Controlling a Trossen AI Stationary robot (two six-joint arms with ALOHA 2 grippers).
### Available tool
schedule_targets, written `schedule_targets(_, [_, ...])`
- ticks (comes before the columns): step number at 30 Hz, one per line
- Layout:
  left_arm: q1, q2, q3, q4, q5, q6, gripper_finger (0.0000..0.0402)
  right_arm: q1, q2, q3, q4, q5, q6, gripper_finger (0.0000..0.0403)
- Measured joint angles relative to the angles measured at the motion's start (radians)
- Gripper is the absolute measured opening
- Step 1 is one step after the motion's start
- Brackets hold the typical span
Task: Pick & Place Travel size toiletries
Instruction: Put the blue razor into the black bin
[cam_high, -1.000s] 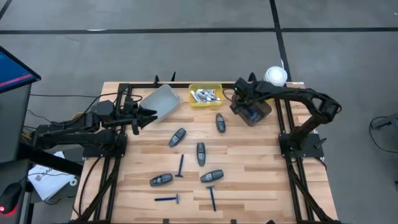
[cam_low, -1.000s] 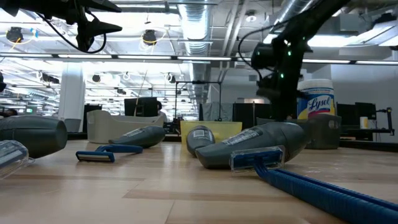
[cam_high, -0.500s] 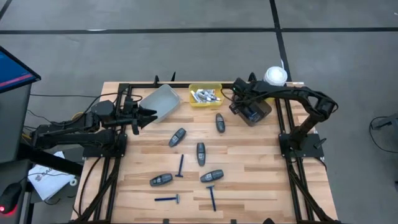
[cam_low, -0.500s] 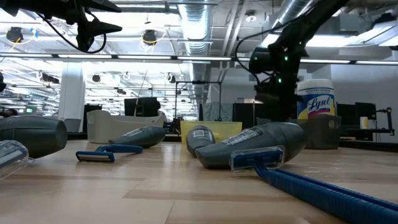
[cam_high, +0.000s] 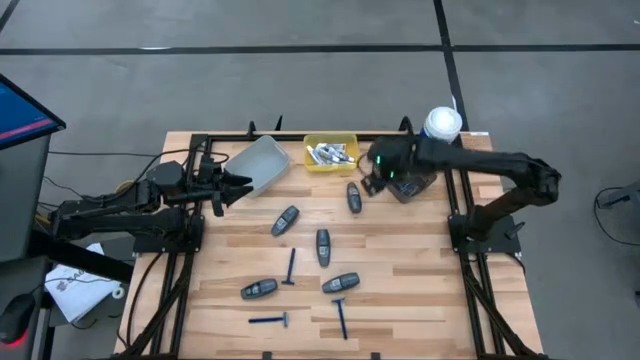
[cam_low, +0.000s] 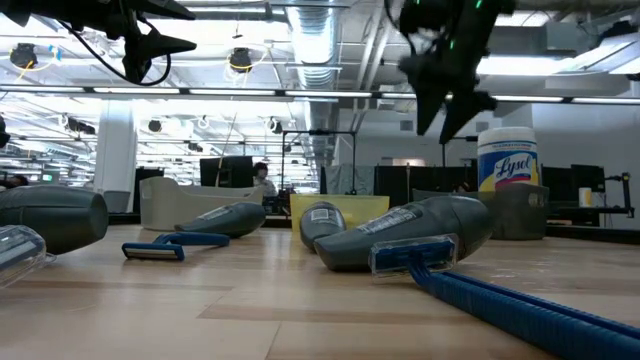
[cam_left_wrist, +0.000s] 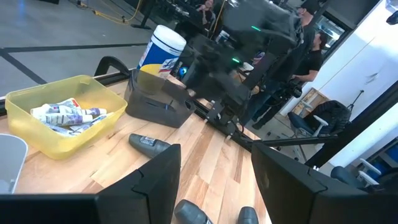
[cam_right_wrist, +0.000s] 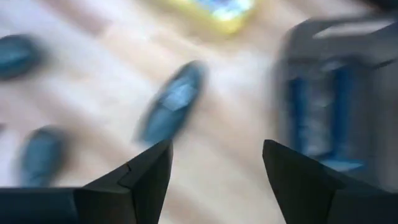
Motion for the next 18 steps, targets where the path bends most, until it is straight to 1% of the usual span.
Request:
schedule_targets(3, [0.000,0.000,0.000,0.000,0.000,0.000,0.0192,0.174,-0.004,0.000,0.013,0.000,0.197,0.0235])
schedule_targets(5, [0.000,0.000,0.000,0.000,0.002,0.000,0.0192,0.299,0.007,0.000,0.055,0.004,0.347,0.0233])
schedule_targets(8, [0.000,0.000,0.000,0.000,0.009,0.000,0.0192,0.470,0.054,0.000,0.197,0.013,0.547,0.0233])
schedule_targets(10, [0.000,0.000,0.000,0.000,0.009,0.001,0.0192,0.566,0.105,0.000,0.312,0.024,0.643,0.0233])
schedule_targets(12, [0.000,0.000,0.000,0.000,0.011,0.001,0.0192,0.641,0.174,0.021,0.414,0.027,0.716,0.0233])
schedule_targets(15, [0.000,-0.001,0.000,0.000,0.037,0.002,0.0192,0.715,0.301,0.115,0.448,0.027,0.765,0.0233])
schedule_targets(18, [0.000,0.000,0.000,-0.002,0.067,0.002,0.0192,0.762,0.424,0.258,0.380,-0.002,0.773,0.0232])
